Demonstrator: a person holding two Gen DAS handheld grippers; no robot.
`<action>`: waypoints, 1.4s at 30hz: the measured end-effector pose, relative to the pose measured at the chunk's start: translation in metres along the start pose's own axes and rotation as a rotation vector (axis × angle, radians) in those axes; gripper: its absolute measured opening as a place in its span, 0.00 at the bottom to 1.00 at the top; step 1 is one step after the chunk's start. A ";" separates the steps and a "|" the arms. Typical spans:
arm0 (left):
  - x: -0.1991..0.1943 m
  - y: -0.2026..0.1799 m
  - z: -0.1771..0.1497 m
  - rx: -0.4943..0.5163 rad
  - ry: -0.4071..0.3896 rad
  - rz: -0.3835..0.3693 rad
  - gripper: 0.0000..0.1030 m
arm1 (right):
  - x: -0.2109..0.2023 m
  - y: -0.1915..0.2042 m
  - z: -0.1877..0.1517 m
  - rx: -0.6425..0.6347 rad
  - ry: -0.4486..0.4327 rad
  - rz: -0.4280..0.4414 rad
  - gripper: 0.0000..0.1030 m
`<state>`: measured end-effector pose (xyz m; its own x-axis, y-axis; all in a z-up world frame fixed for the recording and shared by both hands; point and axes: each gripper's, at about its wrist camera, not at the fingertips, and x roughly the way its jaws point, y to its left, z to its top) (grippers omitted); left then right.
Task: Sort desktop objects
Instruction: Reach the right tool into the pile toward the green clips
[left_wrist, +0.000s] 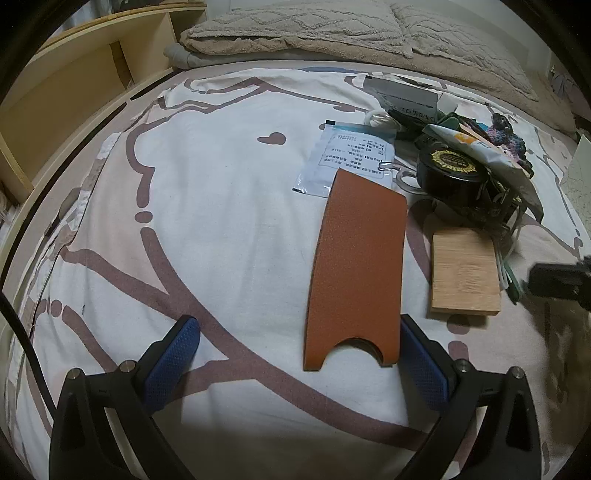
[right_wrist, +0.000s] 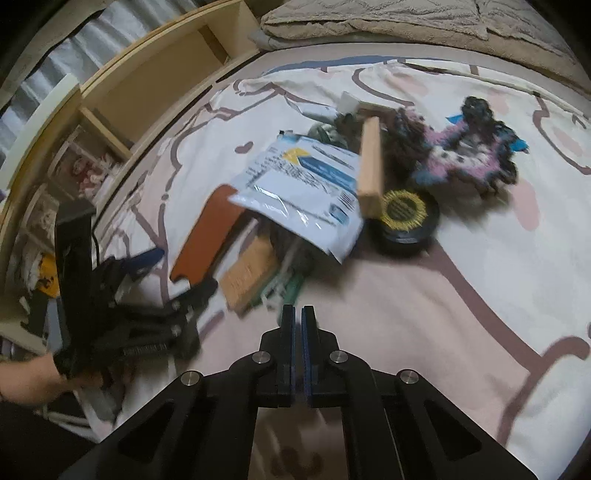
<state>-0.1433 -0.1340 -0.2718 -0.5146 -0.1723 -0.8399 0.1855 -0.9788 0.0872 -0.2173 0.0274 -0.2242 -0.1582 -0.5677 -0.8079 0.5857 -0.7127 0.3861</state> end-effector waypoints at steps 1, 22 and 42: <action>0.000 0.000 0.000 0.000 0.000 0.001 1.00 | -0.002 -0.002 -0.002 0.002 0.006 -0.001 0.04; 0.000 -0.001 0.000 -0.018 -0.001 0.007 1.00 | 0.008 -0.005 0.015 0.159 -0.024 0.056 0.04; 0.000 -0.001 0.000 -0.019 -0.002 0.005 1.00 | 0.014 0.005 0.017 0.124 -0.054 0.039 0.43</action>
<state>-0.1431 -0.1329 -0.2716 -0.5150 -0.1778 -0.8385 0.2042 -0.9755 0.0814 -0.2298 0.0088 -0.2260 -0.1816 -0.6150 -0.7673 0.4900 -0.7331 0.4716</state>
